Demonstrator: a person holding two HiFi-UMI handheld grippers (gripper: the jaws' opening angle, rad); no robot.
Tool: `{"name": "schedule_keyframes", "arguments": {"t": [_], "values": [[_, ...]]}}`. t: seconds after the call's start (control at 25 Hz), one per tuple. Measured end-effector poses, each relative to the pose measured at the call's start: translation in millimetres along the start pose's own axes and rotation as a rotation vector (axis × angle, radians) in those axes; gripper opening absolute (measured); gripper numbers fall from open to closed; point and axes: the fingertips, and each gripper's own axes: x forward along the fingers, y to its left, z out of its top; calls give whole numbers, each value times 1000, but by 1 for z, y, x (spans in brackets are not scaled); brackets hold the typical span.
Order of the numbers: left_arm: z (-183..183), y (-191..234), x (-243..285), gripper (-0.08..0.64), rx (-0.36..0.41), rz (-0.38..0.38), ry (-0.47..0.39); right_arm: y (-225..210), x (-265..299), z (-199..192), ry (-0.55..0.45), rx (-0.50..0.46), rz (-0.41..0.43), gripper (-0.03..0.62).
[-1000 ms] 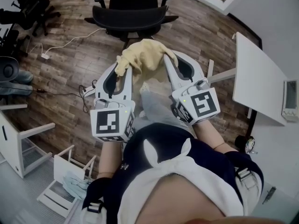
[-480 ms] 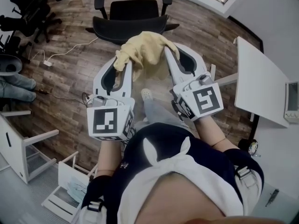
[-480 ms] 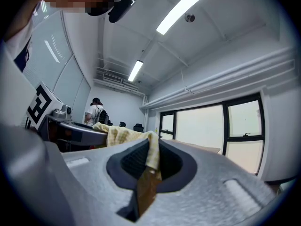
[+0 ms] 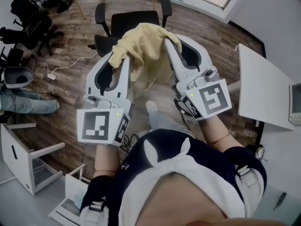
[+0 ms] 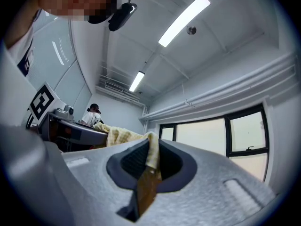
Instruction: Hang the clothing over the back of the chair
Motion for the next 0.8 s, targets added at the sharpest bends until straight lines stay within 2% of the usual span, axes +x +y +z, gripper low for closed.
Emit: {"name": "schedule_keyframes", "arguments": {"t": [0.32, 0.48, 0.8], "values": [[30, 26, 43, 97, 27, -7, -16, -22, 46, 21, -35, -47, 28, 27], [37, 33, 65, 97, 76, -19, 5, -28, 71, 24, -32, -67, 44, 28], [18, 60, 124, 98, 112, 10, 73, -64, 117, -11, 70, -11, 46, 28]]}}
